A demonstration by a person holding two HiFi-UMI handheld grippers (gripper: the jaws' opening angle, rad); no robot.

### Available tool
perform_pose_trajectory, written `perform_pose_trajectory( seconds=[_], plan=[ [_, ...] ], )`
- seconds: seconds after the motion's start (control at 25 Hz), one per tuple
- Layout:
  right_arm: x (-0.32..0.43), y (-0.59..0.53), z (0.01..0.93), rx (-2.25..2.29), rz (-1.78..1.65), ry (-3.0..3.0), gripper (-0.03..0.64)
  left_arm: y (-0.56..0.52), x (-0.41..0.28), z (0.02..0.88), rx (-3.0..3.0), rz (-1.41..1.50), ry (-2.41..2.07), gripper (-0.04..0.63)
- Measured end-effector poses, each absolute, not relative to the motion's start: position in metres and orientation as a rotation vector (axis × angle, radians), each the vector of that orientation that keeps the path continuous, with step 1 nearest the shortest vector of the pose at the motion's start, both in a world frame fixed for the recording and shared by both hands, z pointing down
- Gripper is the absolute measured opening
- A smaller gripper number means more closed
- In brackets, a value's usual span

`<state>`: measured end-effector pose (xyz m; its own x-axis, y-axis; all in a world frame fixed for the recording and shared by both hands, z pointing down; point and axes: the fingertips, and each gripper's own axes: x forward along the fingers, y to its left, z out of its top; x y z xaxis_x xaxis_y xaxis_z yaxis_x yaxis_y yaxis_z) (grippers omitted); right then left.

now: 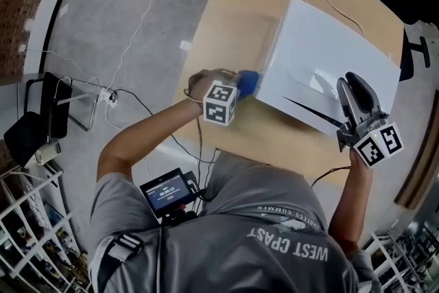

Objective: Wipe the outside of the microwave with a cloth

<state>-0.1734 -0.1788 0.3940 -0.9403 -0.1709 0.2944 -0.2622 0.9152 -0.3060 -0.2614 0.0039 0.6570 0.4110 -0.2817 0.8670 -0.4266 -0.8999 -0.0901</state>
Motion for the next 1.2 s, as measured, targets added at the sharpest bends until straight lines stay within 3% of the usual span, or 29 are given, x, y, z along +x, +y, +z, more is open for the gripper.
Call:
perform_pose_trajectory(
  seconds=[0.2, 0.6, 0.8, 1.04, 1.2],
  plan=[
    [-0.183, -0.169, 0.409, 0.294, 0.514, -2.811, 0.124, 0.013, -0.269, 0.669, 2.478, 1.51, -0.692, 0.072],
    [-0.17, -0.162, 0.4, 0.314, 0.459, -2.788, 0.124, -0.225, -0.368, 0.653, 2.454, 1.514, -1.14, 0.072],
    [-0.155, -0.169, 0.4, 0.351, 0.483, -2.796, 0.124, -0.162, -0.335, 0.659, 2.528, 1.627, -0.965, 0.072],
    [-0.159, -0.177, 0.416, 0.325, 0.532, -2.796, 0.124, -0.003, -0.26, 0.648, 2.583, 1.51, -0.725, 0.072],
    [-0.184, -0.168, 0.419, 0.247, 0.527, -2.806, 0.124, 0.02, -0.27, 0.646, 2.537, 1.512, -0.767, 0.072]
  ],
)
